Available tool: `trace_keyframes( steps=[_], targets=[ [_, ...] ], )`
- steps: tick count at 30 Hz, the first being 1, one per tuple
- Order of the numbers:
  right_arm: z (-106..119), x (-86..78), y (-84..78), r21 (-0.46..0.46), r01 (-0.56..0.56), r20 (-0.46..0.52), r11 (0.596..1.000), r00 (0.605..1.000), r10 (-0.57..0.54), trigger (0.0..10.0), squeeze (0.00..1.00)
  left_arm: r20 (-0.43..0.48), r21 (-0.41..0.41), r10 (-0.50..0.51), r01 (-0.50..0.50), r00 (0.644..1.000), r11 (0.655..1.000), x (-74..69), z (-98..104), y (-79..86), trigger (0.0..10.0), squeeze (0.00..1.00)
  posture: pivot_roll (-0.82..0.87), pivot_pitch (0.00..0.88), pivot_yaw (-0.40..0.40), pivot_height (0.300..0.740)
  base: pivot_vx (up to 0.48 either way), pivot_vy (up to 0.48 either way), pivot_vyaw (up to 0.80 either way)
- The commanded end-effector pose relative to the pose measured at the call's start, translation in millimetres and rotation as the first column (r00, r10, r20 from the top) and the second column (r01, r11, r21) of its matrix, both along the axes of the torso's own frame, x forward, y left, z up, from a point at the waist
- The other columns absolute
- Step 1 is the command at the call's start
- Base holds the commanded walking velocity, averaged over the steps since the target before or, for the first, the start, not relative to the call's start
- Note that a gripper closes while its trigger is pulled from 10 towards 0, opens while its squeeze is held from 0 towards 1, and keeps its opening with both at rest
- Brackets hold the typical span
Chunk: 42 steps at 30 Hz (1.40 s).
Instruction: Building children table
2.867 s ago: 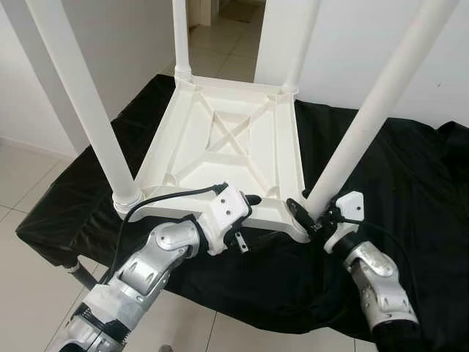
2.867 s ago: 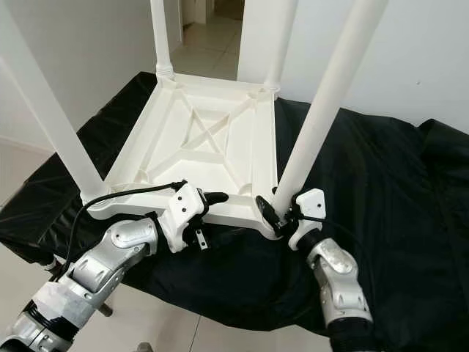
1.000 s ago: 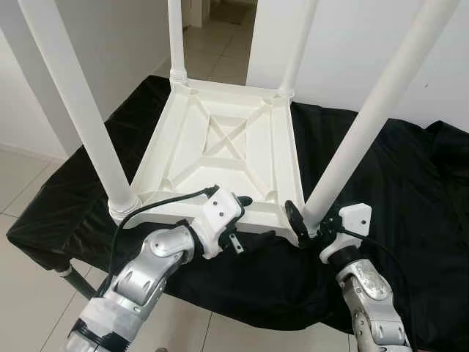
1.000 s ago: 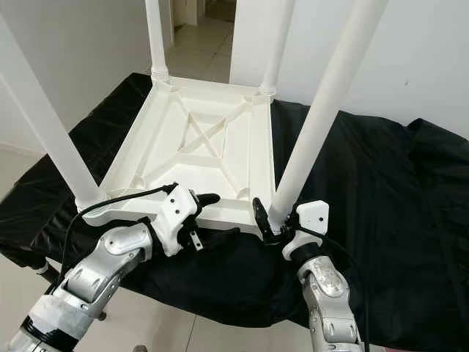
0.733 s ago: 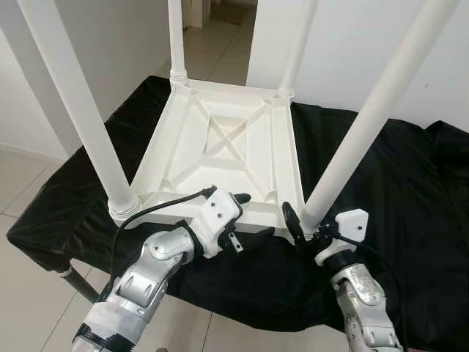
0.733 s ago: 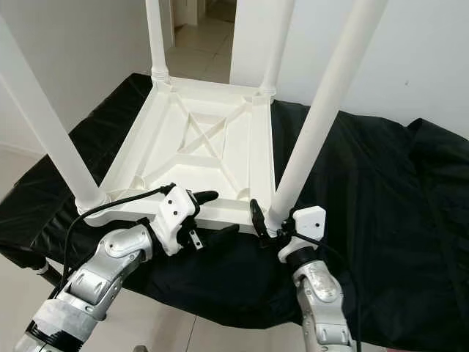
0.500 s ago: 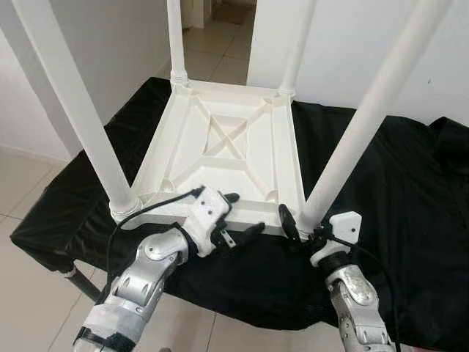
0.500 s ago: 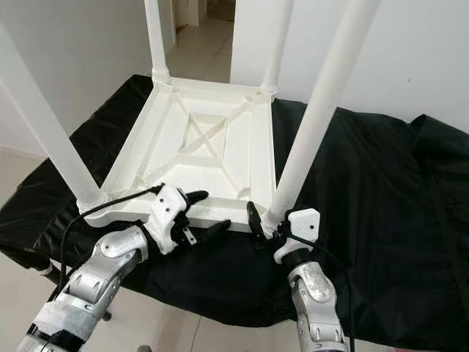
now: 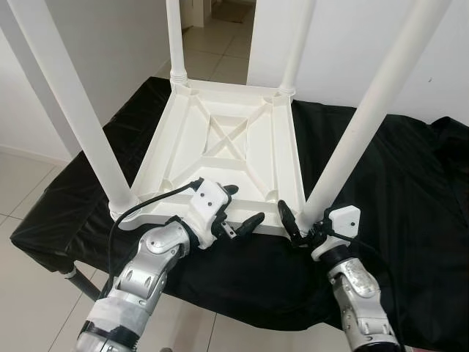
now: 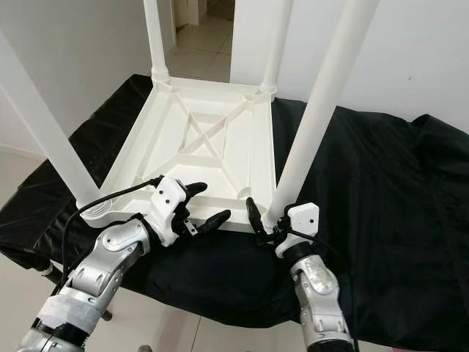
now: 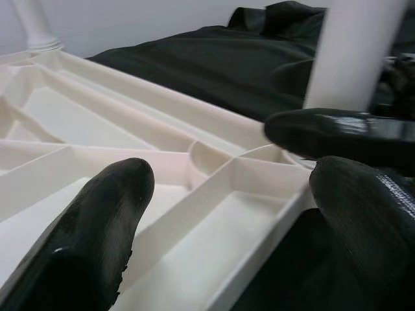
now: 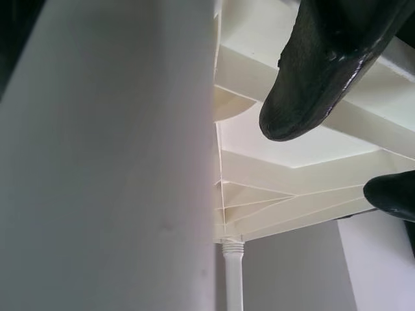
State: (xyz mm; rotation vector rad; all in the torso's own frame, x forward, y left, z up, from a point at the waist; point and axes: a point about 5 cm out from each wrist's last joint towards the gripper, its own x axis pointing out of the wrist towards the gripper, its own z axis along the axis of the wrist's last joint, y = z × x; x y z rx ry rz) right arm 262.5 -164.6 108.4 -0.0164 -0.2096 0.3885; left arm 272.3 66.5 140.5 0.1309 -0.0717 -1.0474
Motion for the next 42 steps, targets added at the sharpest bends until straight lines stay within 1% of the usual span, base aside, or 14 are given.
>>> trace_keyframes(
  steps=[1, 6, 7, 8, 9, 11, 12, 25, 26, 27, 28, 33, 35, 42],
  targets=[
    [3.2, 3.0, -1.1, -0.015, -0.059, -0.004, 0.998, 0.998, 0.059, 10.0, 0.00, -0.026, 0.011, -0.103, 0.103, 0.994, 0.995, -11.5, -0.4, -7.8, 10.0, 0.00, -0.05, 0.000, -0.034, 0.740, 0.000, 0.000, 0.00],
    [8.3, 11.4, -11.2, -0.050, -0.156, -0.025, 0.986, 0.988, 0.155, 10.0, 0.00, -0.036, 0.025, -0.209, 0.210, 0.977, 0.977, -24.7, 1.0, -16.1, 10.0, 0.00, -0.04, 0.000, -0.033, 0.740, 0.000, 0.000, 0.00],
    [8.8, 13.8, -15.0, -0.060, -0.172, -0.035, 0.983, 0.985, 0.170, 8.3, 0.00, -0.044, 0.015, -0.225, 0.226, 0.973, 0.974, -27.2, 2.0, -18.3, 10.0, 0.00, -0.04, 0.000, -0.030, 0.740, 0.000, 0.000, 0.00],
    [9.2, 15.2, -17.5, -0.065, -0.181, -0.042, 0.981, 0.983, 0.178, 8.3, 0.00, -0.048, 0.009, -0.235, 0.236, 0.971, 0.972, -28.7, 2.8, -19.6, 10.0, 0.00, -0.04, 0.000, -0.030, 0.740, 0.000, 0.000, 0.00],
    [9.6, 17.4, -20.6, -0.081, -0.194, -0.048, 0.978, 0.981, 0.190, 3.6, 0.00, -0.061, -0.005, -0.245, 0.245, 0.968, 0.970, -30.1, 3.8, -21.5, 10.0, 0.00, -0.05, 0.000, -0.027, 0.740, 0.000, 0.000, 0.00],
    [9.8, 19.3, -23.2, -0.090, -0.206, -0.058, 0.974, 0.978, 0.201, 3.6, 0.00, -0.074, -0.018, -0.253, 0.252, 0.965, 0.967, -31.0, 4.7, -23.0, 10.0, 0.00, -0.05, 0.000, -0.026, 0.740, 0.000, 0.000, 0.00],
    [9.7, 21.9, -26.4, -0.111, -0.225, -0.071, 0.968, 0.973, 0.218, 0.0, 0.00, -0.083, -0.028, -0.261, 0.260, 0.962, 0.965, -31.0, 5.9, -24.5, 10.0, 0.00, -0.05, 0.000, -0.028, 0.740, 0.000, 0.000, 0.00],
    [7.2, 22.7, -30.8, -0.107, -0.284, -0.120, 0.953, 0.955, 0.271, 0.0, 0.00, -0.083, -0.016, -0.272, 0.271, 0.959, 0.962, -28.9, 10.7, -25.5, 10.0, 0.00, -0.04, 0.000, -0.033, 0.740, 0.000, 0.000, 0.00],
    [7.0, 22.0, -30.5, -0.099, -0.284, -0.126, 0.954, 0.954, 0.271, 3.6, 0.00, -0.083, -0.016, -0.272, 0.272, 0.959, 0.962, -28.5, 10.8, -25.5, 10.0, 0.00, -0.04, 0.000, -0.033, 0.740, 0.000, 0.000, 0.00],
    [7.0, 22.0, -30.5, -0.099, -0.284, -0.126, 0.954, 0.954, 0.271, 3.6, 0.00, -0.083, -0.016, -0.272, 0.272, 0.959, 0.962, -28.5, 10.8, -25.5, 10.0, 0.00, -0.04, 0.000, -0.033, 0.740, 0.000, 0.000, 0.00],
    [7.0, 20.9, -30.1, -0.095, -0.284, -0.126, 0.954, 0.954, 0.271, 10.0, 0.00, -0.084, -0.016, -0.270, 0.269, 0.959, 0.963, -28.5, 10.9, -25.6, 10.0, 0.00, -0.05, 0.000, -0.041, 0.740, 0.000, 0.000, 0.00],
    [10.6, 16.3, -27.3, -0.052, -0.201, -0.086, 0.978, 0.977, 0.196, 10.0, 0.00, -0.088, -0.018, -0.250, 0.250, 0.964, 0.968, -26.4, 10.0, -25.2, 10.0, 0.00, -0.05, 0.000, -0.048, 0.740, 0.000, 0.000, 0.00],
    [11.2, 13.1, -23.7, -0.029, -0.100, -0.055, 0.995, 0.994, 0.099, 10.0, 0.00, -0.088, -0.017, -0.236, 0.236, 0.968, 0.972, -24.5, 9.7, -24.2, 10.0, 0.00, -0.05, 0.000, -0.050, 0.740, 0.000, 0.000, 0.00],
    [4.4, 5.3, -13.3, 0.006, 0.082, -0.071, 0.997, 0.994, -0.081, 10.0, 0.00, -0.089, -0.015, -0.224, 0.224, 0.970, 0.975, -21.6, 9.5, -23.1, 10.0, 0.00, -0.06, 0.000, -0.051, 0.740, 0.000, 0.000, 0.00]
  ],
)
